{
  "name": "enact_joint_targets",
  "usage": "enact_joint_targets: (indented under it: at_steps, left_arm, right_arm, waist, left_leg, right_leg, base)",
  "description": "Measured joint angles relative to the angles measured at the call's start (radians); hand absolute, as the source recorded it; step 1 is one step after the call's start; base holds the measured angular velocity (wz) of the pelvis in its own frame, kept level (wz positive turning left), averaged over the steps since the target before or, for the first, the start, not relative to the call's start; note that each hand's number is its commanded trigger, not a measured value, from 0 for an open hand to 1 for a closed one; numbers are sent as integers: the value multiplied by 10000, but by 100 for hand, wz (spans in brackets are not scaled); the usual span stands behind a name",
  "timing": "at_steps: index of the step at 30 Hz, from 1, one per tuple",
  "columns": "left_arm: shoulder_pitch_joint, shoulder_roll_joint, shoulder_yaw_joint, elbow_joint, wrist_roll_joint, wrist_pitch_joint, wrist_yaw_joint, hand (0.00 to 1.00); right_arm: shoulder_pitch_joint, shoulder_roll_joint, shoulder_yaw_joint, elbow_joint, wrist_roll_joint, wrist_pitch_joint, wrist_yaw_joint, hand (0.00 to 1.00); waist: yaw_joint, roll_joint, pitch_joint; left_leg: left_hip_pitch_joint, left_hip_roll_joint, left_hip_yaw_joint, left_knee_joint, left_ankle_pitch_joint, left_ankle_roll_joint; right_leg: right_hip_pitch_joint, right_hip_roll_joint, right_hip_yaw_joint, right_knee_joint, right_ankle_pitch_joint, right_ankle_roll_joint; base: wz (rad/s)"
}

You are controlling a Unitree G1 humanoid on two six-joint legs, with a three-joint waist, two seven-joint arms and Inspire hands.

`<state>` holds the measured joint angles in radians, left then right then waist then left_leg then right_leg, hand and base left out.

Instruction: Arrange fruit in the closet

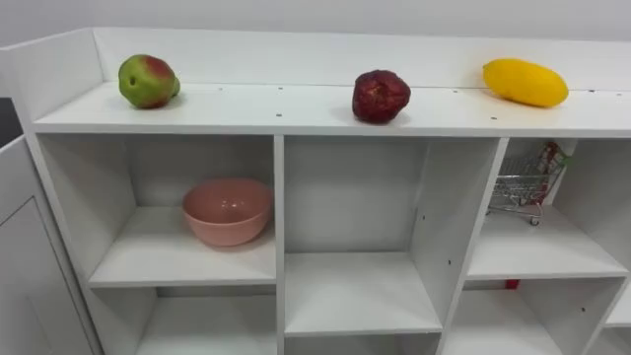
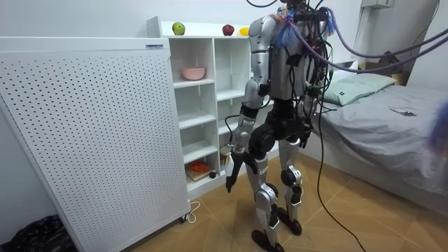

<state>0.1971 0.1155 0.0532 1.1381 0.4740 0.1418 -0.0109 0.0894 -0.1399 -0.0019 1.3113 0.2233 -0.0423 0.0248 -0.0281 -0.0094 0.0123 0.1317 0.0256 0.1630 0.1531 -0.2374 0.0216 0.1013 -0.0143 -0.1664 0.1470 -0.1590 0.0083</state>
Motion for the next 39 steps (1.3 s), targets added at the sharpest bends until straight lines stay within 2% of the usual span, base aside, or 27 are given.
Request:
enact_joint_targets:
  at_steps: [6, 12, 16, 21, 22, 23, 26, 27, 28, 32, 35, 39]
  left_arm:
    - [80, -2, 5, 18, -2, -33, 23, 0]
    - [72, -29, 100, 37, 2, -53, 398, 0]
    - [24, 22, 317, 3, 1, -212, 480, 0]
    - [-61, 84, 447, -2, 2, -443, 468, 0]
    - [-84, 120, 508, -2, 2, -521, 471, 0]
    - [-89, 146, 566, -44, 5, -631, 471, 0]
    - [-89, 152, 655, -273, 2, -697, 498, 0]
    - [-84, 144, 653, -282, 0, -704, 507, 0]
    - [-60, 134, 619, -282, -14, -718, 522, 0]
    - [23, 158, 444, -614, -28, -801, 713, 0]
    - [124, 153, 434, -628, -1, -798, 722, 0]
    - [226, 120, 429, -639, -3, -785, 801, 0]
  right_arm:
    - [10, 0, 2, 9, 62, -12, -32, 0]
    - [22, 108, -247, 60, 62, 14, -435, 0]
    - [23, 112, -468, 52, 142, 128, -636, 0]
    - [-453, 89, -1352, -389, 73, 206, -779, 0]
    - [-669, 71, -1618, -587, 150, 194, -897, 0]
    - [-759, 68, -1800, -1114, 219, 186, -1049, 0]
    - [-855, 44, -1950, -3216, 846, 170, -1456, 0]
    - [-862, 45, -2006, -3711, 858, 170, -1546, 0]
    - [-889, 45, -2132, -4755, 859, 165, -1711, 0]
    - [-927, 26, -2133, -8065, 824, -141, -2354, 0]
    - [-980, 31, -2044, -9768, 769, -130, -2726, 0]
    - [-1157, 27, -2062, -10777, 299, -225, -3006, 0]
  waist:
    - [45, -1, -9]
    - [50, -4, -20]
    - [48, -29, -51]
    - [-1, -86, -60]
    - [-1, -174, -22]
    - [8, -124, -64]
    - [8, -194, -55]
    - [11, -241, -27]
    - [22, -154, -76]
    - [89, -248, -85]
    - [125, -258, -91]
    - [90, -259, -118]
  left_leg:
    - [23, 1, 5, -6, 0, 0]
    - [23, -9, 25, 7, 1, 1]
    - [18, -17, 8, 13, 1, 2]
    - [-2, -11, 32, 70, 3, 5]
    - [5, -18, 39, 77, 3, 6]
    - [3, -23, 41, 86, 3, 6]
    - [14, -47, 19, 98, 4, 7]
    - [14, -45, 20, 111, 4, 7]
    - [12, -52, 30, 121, 4, 6]
    - [-30, -59, 39, 132, 6, 3]
    - [-36, -53, 36, 113, 6, 3]
    - [-45, -31, 8, 116, 6, 3]
  right_leg:
    - [0, -2, 21, 1, 0, 0]
    - [-20, 3, 132, 20, 0, 0]
    - [-25, -2, 169, 21, -1, 1]
    - [-48, -18, 141, 49, -1, 1]
    - [-51, -20, 135, 64, -1, 1]
    - [-50, -18, 138, 59, -1, 2]
    - [-47, -6, 252, 50, -1, 1]
    - [-50, -5, 249, 54, -1, 1]
    - [-58, -6, 251, 46, -1, 1]
    - [-179, 4, 264, 48, -1, 1]
    - [-188, 6, 277, 81, -1, 0]
    - [-178, -7, 262, 72, 0, 0]
  base:
    - [0]
    - [0]
    - [0]
    - [0]
    - [0]
    - [0]
    - [-5]
    - [0]
    - [0]
    - [0]
    - [-2]
    - [-1]
